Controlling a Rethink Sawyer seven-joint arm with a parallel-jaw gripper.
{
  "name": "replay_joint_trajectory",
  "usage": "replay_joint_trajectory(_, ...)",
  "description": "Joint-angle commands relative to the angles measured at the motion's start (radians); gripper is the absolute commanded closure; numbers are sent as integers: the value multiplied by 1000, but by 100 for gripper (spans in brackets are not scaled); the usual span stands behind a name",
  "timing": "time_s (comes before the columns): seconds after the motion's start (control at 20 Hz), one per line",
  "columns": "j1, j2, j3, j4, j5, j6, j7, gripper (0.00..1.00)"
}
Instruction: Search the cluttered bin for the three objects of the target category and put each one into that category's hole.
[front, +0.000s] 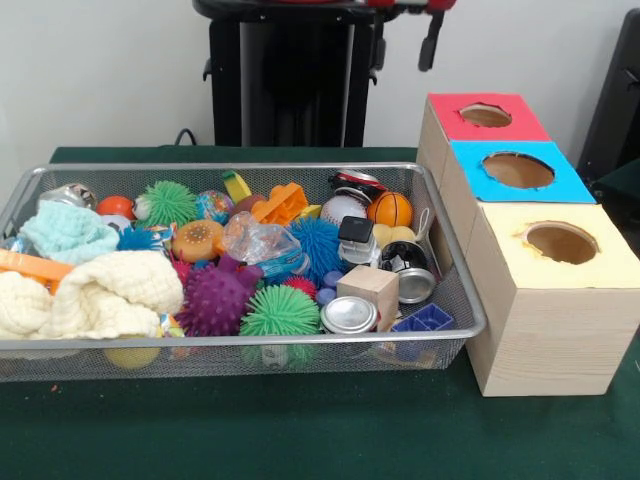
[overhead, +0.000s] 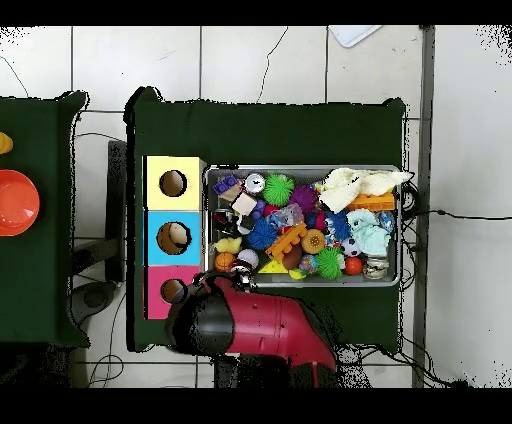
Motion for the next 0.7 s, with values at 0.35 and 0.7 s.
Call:
replay_joint_trajectory(0.35,-116,211,79,-197,-112,-95,8,0)
replay_joint_trajectory(0.7,-215,217,133,-207,-174,-91,-69,0)
